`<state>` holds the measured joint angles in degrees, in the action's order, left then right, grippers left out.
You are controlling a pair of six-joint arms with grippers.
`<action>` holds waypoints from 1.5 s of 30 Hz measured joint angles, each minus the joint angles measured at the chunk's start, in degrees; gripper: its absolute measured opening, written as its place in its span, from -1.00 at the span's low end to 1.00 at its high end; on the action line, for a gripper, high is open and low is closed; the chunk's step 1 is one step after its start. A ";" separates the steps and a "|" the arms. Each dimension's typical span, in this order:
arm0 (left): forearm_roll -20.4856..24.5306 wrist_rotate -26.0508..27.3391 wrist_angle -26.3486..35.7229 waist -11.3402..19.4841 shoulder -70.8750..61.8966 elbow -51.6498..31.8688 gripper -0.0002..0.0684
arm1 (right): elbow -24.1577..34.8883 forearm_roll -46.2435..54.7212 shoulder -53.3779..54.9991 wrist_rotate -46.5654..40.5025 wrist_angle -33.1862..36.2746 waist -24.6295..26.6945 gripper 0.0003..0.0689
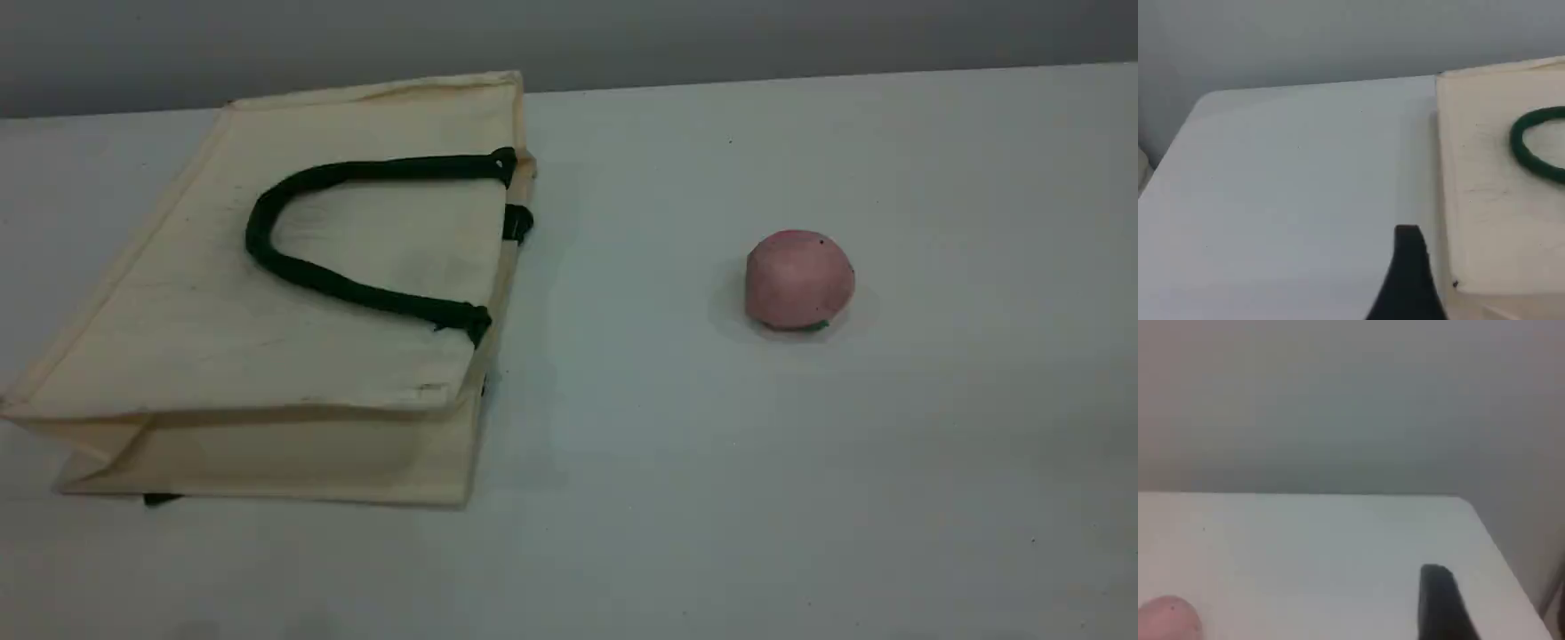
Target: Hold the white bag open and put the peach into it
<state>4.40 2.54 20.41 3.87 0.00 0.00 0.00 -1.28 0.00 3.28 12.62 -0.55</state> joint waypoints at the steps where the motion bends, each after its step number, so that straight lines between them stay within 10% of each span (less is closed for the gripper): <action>1: 0.00 0.00 0.00 0.00 0.00 0.00 0.52 | 0.00 0.00 0.00 0.00 0.00 0.00 -0.04; 13: 6.56 0.05 -2.18 0.00 0.00 0.00 0.52 | 0.00 1.28 0.00 0.84 -3.38 0.00 -0.04; 37: 12.17 -0.11 -29.75 0.00 0.00 0.00 0.52 | 0.00 0.86 0.00 -0.31 -20.92 0.00 -0.04; 45: 12.12 -12.72 -37.58 0.00 0.00 0.00 0.52 | 0.00 0.86 0.00 -0.19 -21.69 0.00 -0.04</action>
<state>16.52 -10.18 -17.17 3.87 0.00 0.00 0.00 -0.42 0.00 3.08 -9.06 -0.55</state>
